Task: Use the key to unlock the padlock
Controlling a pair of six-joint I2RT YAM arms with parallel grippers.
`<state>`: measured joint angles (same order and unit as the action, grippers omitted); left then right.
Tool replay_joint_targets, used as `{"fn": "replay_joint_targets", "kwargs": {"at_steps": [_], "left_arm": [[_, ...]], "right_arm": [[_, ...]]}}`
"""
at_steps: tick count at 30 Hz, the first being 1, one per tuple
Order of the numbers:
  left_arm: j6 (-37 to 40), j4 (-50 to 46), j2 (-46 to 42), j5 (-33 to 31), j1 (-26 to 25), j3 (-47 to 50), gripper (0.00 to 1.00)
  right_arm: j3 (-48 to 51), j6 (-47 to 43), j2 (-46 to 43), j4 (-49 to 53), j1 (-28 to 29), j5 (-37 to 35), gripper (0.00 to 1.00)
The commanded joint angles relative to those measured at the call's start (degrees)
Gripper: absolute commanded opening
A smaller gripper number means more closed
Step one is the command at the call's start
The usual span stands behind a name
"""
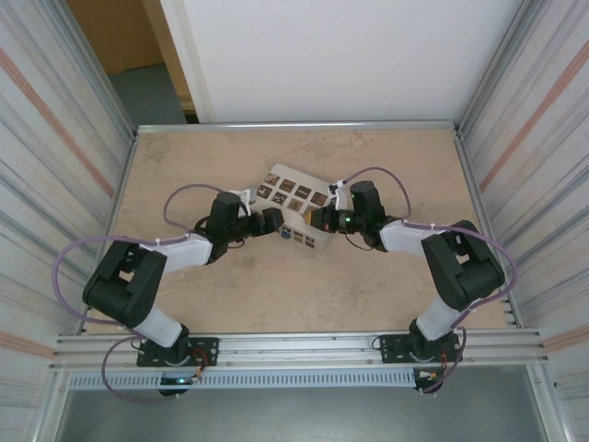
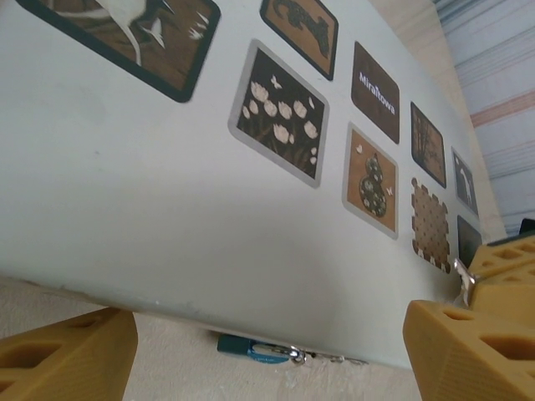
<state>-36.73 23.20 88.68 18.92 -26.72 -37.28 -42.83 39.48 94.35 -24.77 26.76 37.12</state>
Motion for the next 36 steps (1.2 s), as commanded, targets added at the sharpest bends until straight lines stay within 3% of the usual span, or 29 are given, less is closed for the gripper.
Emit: {"fn": "replay_joint_targets", "kwargs": {"at_steps": [1, 7, 13, 24, 36], "left_arm": [[5.25, -3.12, -3.38, 1.52, -0.72, 0.68, 0.83], [10.50, -5.01, -6.20, 0.63, -1.93, 5.10, 0.82], [13.84, -0.51, -2.37, 3.09, -2.02, 6.34, 0.78], [12.60, 7.14, 7.91, 6.04, -2.11, 1.87, 0.69], [10.87, 7.53, 11.03, 7.62, -3.40, -1.22, 0.57]], "right_arm": [[0.44, 1.03, -0.22, 4.18, 0.57, -1.26, 0.00], [0.10, 0.60, -0.26, 4.61, 0.40, -0.93, 0.00], [0.17, 0.23, -0.16, 5.01, 0.13, -1.10, 0.00], [-0.06, 0.11, 0.27, 5.01, 0.11, -1.88, 0.00], [0.01, 0.31, 0.32, 4.56, 0.48, -1.97, 0.00]]}}
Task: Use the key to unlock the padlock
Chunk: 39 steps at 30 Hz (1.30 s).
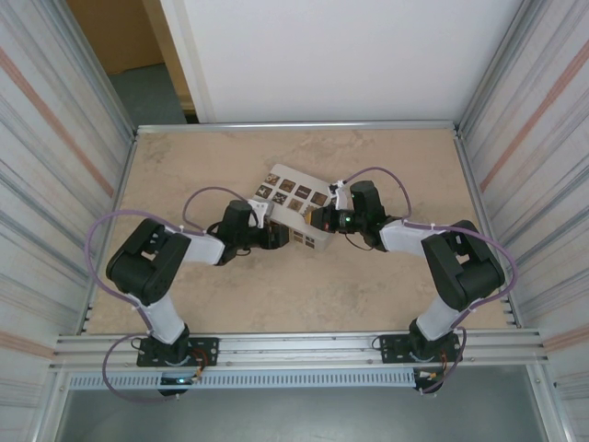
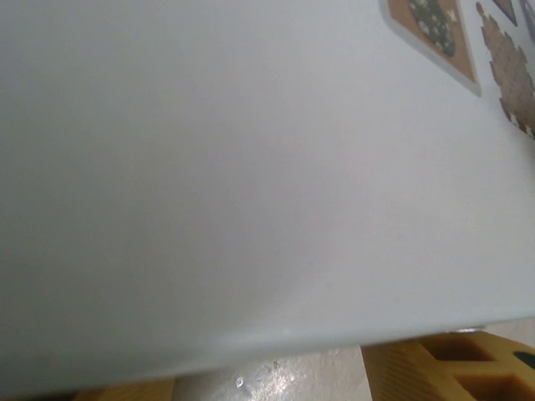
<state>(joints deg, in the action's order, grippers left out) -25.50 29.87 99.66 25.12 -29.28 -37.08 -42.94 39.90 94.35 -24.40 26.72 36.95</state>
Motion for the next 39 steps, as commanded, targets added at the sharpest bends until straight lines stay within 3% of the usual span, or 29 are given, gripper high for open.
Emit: {"fn": "replay_joint_targets", "kwargs": {"at_steps": [1, 12, 24, 39], "left_arm": [[-0.54, 0.88, 0.08, 1.42, -1.03, -1.46, 0.55], [-5.00, -0.14, 0.36, -1.57, -3.06, -2.38, 0.41], [-9.45, -0.82, 1.31, -7.43, -4.89, -2.90, 0.38], [-11.72, -0.63, 0.01, -10.19, -6.11, -2.47, 0.23]], "right_arm": [[0.06, -0.09, 0.39, 4.18, 0.53, -1.88, 0.00], [-0.04, 0.01, 0.31, 3.54, 0.88, -1.55, 0.00], [0.21, 0.34, -0.20, 3.23, 1.10, -1.70, 0.00], [-0.38, 0.14, -2.95, 3.99, 1.49, -1.52, 0.00]]}}
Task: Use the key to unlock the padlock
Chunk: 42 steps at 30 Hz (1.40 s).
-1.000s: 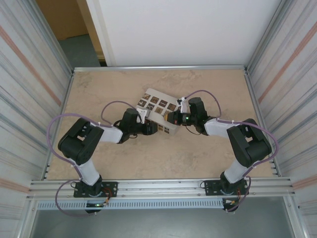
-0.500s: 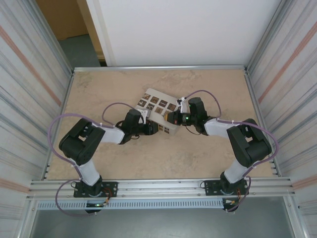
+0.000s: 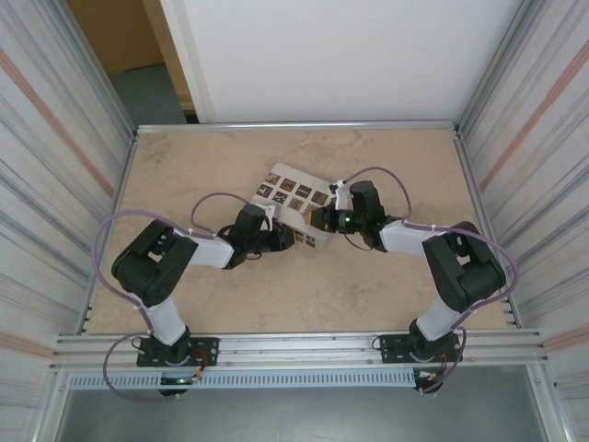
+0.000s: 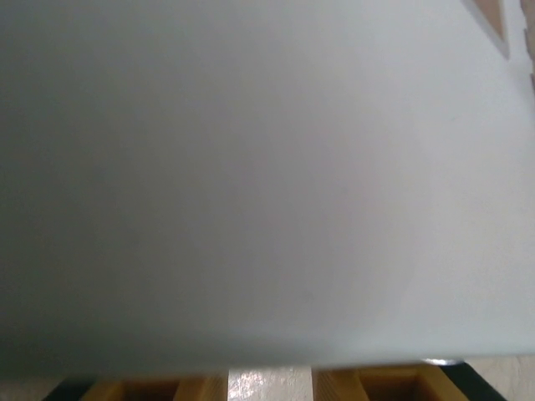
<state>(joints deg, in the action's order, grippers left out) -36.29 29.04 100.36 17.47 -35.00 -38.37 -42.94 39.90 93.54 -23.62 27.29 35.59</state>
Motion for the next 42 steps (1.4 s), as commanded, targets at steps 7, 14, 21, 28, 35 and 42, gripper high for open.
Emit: {"fn": "replay_joint_targets", "kwargs": {"at_steps": [7, 14, 21, 28, 35, 42], "left_arm": [[-2.19, -4.50, -4.43, -2.92, -1.32, -1.26, 0.22], [-6.44, -11.04, -9.01, -1.93, -2.14, -2.34, 0.21], [-11.00, -17.67, -10.35, 1.01, -2.35, -6.12, 0.21], [-14.16, -19.78, -11.67, 2.99, -2.47, -7.99, 0.22], [-17.07, -20.38, -12.51, 5.21, -2.99, -9.64, 0.22], [-19.40, -20.59, -12.55, 7.21, -3.40, -10.58, 0.22]], "right_arm": [[-0.69, -3.26, -7.99, 7.70, 0.92, -0.69, 0.00], [1.04, -10.72, -16.72, 16.71, 0.57, -2.28, 0.00], [4.92, -16.09, -25.44, 23.90, 2.14, -5.97, 0.00], [10.30, -18.99, -31.48, 25.62, 8.64, -15.07, 0.00], [16.17, -19.42, -34.75, 23.41, 16.61, -27.72, 0.00], [20.34, -19.21, -36.25, 19.06, 22.14, -38.91, 0.00]]}}
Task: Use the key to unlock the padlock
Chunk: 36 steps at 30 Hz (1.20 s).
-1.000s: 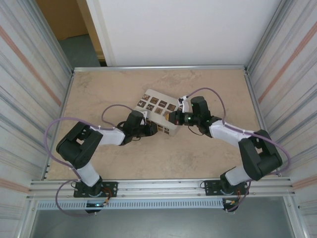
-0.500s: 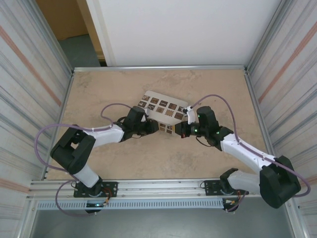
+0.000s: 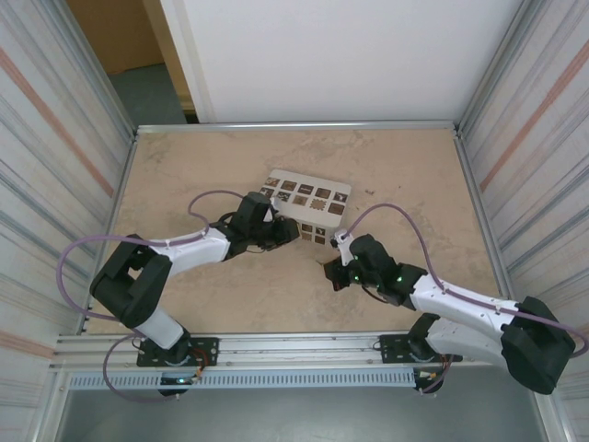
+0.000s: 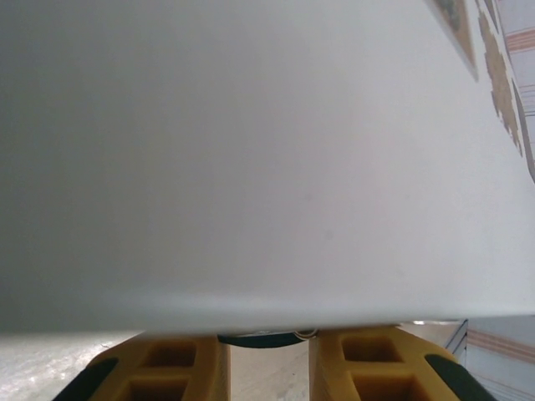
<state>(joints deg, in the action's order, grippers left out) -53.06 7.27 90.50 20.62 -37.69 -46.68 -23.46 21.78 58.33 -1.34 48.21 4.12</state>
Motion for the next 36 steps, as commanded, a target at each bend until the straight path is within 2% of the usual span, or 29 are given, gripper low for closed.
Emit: {"fn": "replay_joint_targets", "kwargs": {"at_steps": [1, 8, 18, 36], "left_arm": [[-2.90, 1.09, -2.70, 4.27, -0.78, -2.49, 0.22], [-4.08, -0.34, -2.58, 5.47, -1.14, -3.73, 0.23], [-3.80, -3.43, -2.78, 7.32, -1.08, -5.96, 0.23], [-5.04, -2.51, -2.61, 9.10, -1.24, -6.94, 0.23]], "right_arm": [[1.17, -1.21, -0.85, -3.84, 1.69, -8.43, 0.00], [2.55, -3.09, 0.34, -9.29, 3.83, -13.16, 0.00], [1.02, -5.91, 4.73, -14.70, 3.83, -13.34, 0.00], [-0.69, -8.06, 11.26, -24.35, 3.83, -15.73, 0.00]]}}
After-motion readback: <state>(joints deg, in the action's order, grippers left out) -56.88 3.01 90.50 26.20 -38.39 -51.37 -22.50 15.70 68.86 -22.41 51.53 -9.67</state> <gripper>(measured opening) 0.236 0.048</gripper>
